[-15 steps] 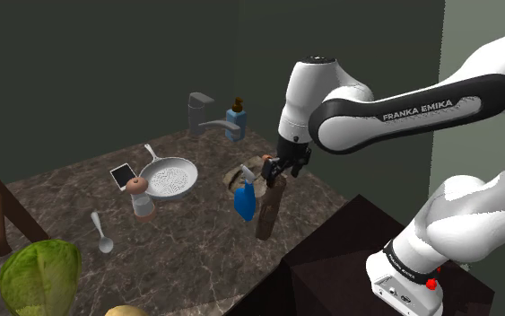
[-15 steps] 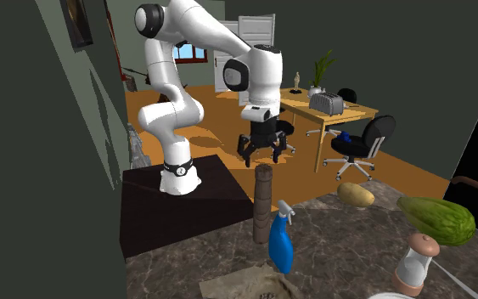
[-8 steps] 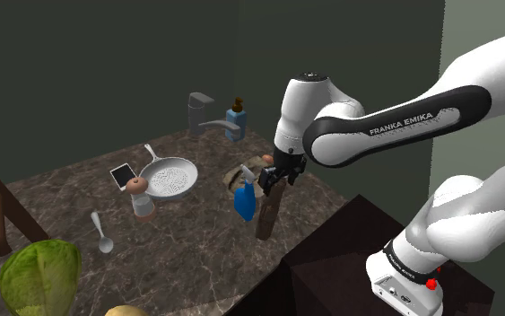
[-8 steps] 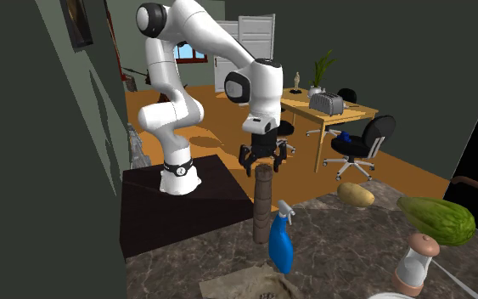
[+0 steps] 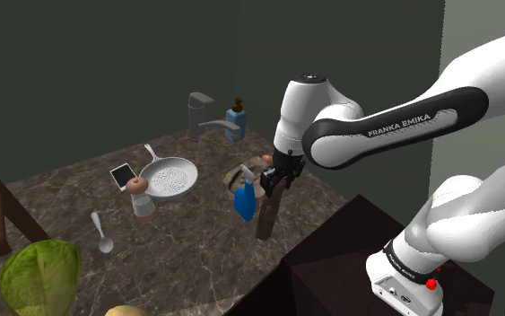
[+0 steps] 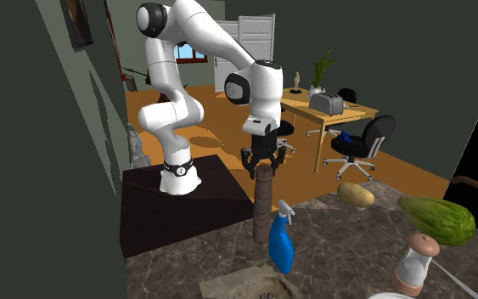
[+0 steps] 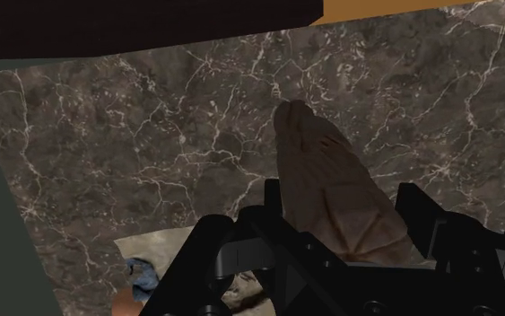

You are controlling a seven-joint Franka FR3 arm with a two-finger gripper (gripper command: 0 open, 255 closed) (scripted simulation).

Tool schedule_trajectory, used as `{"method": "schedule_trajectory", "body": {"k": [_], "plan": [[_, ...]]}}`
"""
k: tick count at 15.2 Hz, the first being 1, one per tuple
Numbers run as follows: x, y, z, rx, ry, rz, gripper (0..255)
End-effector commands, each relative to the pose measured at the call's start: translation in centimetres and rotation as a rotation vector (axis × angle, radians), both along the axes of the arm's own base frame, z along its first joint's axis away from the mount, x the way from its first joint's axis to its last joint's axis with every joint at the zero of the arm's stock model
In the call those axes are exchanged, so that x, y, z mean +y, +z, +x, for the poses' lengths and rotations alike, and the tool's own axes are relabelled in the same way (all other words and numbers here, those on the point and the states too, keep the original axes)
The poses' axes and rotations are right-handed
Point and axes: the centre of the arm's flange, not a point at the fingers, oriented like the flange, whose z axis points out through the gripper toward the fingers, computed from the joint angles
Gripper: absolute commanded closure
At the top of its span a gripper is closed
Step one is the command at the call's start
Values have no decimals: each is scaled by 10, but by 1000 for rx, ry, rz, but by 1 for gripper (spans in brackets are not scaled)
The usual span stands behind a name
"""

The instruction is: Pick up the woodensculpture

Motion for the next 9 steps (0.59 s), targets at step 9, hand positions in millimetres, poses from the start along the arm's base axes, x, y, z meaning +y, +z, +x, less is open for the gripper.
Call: {"method": "schedule_trajectory", "body": {"k": [9], "plan": [[-1,30,-1,2,0,-1,255]]}}
